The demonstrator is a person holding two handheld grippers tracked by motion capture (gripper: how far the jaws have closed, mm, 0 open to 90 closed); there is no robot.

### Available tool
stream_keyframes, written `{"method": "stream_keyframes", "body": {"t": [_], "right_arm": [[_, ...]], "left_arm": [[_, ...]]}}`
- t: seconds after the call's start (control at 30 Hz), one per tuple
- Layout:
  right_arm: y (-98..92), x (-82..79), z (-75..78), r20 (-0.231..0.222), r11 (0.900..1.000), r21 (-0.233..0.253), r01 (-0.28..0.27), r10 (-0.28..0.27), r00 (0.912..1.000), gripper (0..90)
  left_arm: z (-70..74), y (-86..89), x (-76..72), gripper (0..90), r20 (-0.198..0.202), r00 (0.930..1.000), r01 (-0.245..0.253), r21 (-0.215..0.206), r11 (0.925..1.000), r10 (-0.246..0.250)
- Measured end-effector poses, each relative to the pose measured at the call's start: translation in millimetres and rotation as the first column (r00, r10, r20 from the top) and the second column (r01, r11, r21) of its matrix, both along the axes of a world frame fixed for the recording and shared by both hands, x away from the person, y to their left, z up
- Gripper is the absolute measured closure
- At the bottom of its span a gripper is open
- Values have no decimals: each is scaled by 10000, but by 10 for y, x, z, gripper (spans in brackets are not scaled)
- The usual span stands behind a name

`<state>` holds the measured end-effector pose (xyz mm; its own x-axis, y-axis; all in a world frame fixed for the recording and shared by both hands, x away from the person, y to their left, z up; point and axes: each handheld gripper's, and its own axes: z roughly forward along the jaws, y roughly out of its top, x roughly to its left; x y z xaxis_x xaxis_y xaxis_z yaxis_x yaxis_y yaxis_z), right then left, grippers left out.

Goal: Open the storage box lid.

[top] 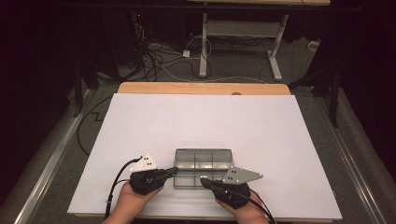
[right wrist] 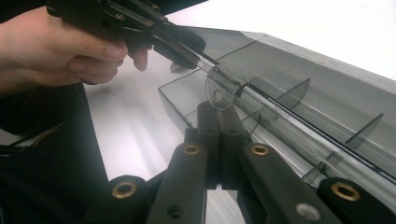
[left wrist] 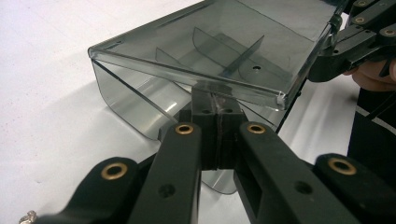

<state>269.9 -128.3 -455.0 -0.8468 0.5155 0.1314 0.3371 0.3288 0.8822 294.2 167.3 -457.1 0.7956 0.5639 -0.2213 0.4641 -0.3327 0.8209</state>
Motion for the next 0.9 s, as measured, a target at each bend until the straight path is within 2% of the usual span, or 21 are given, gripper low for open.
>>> {"method": "stream_keyframes", "body": {"t": [0.57, 0.9], "right_arm": [[-114, -35, 13, 137, 9991, -161, 381, -379, 9992, 900], [-251, -49, 34, 258, 9969, -219, 753, -747, 9969, 900]], "left_arm": [[23, 15, 46, 872, 256, 9996, -118, 21, 9999, 118], [28, 35, 73, 873, 245, 9995, -186, -26, 9998, 187]]}}
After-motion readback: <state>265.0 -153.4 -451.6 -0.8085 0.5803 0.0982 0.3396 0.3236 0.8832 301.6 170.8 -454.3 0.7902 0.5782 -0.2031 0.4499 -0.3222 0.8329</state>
